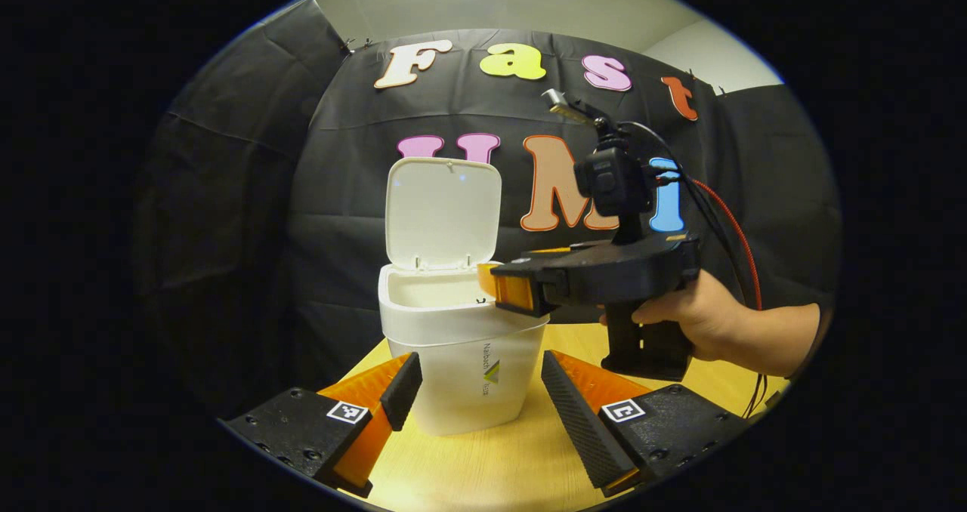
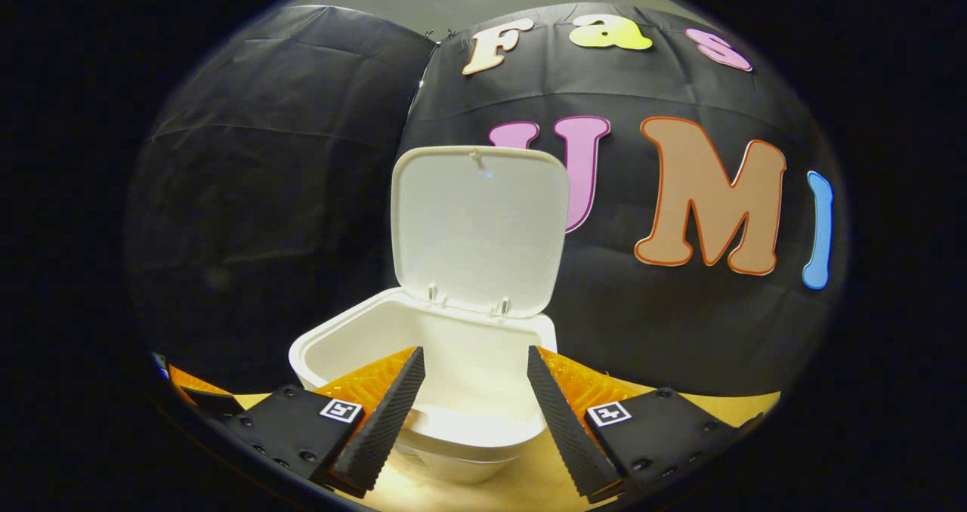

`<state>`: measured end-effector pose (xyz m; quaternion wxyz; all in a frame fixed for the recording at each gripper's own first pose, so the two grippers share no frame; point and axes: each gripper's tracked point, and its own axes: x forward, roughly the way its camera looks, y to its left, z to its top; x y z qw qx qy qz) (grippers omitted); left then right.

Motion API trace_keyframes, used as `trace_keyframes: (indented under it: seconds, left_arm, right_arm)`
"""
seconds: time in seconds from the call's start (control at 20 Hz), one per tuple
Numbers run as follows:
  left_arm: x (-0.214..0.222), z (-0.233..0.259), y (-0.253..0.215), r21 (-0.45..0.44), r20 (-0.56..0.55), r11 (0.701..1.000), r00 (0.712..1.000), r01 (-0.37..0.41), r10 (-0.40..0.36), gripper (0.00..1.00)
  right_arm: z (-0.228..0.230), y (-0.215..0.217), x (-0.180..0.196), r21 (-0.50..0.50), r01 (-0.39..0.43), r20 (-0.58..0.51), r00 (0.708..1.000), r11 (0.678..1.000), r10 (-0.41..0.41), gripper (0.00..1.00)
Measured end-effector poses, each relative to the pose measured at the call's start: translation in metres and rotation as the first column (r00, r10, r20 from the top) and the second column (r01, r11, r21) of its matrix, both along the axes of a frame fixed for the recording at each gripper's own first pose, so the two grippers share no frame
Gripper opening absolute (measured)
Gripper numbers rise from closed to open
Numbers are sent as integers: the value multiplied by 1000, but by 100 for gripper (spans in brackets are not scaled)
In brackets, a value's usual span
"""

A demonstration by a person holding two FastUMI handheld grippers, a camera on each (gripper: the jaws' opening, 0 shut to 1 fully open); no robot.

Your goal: Press the lid of the desktop garbage bin to open it, pick up the crumpled paper on the desktop and throw it into the bin, then pick up the pop can on the desktop and drop it into the bin, and finally close the garbage bin lid.

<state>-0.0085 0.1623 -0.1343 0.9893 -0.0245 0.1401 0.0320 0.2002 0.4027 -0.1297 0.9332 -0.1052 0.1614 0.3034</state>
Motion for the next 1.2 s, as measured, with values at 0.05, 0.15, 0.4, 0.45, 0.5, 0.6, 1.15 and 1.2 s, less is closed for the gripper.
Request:
trace_keyframes:
  seconds: [0.05,0.15,0.4,0.45,0.5,0.6,1.15,1.2]
  left_arm:
    - [2,0,-5,-4,2,1000,1000,10,-10,96]
    - [5,0,-19,-10,14,999,999,34,-34,96]
    - [19,-13,-73,-18,11,994,994,109,-109,96]
    - [21,-15,-85,-17,10,992,992,124,-124,96]
    - [23,-18,-98,-19,8,990,990,143,-142,96]
    - [28,-26,-124,-21,5,984,984,176,-175,96]
    - [26,-109,-237,-41,-106,959,953,281,-284,96]
    - [26,-117,-243,-43,-119,958,951,282,-286,96]
  right_arm:
    - [10,-11,1,12,21,20,1000,1000,-21,93]
    - [38,-46,0,43,71,67,995,997,-74,100]
    - [90,-164,-9,109,231,173,953,967,-248,95]
    - [95,-189,-13,115,265,179,942,957,-282,95]
    - [98,-214,-16,119,298,182,931,947,-316,95]
    - [100,-263,-25,119,366,185,905,923,-383,95]
    - [68,-451,-97,120,591,118,789,798,-603,95]
    - [58,-462,-104,106,607,108,781,788,-615,95]
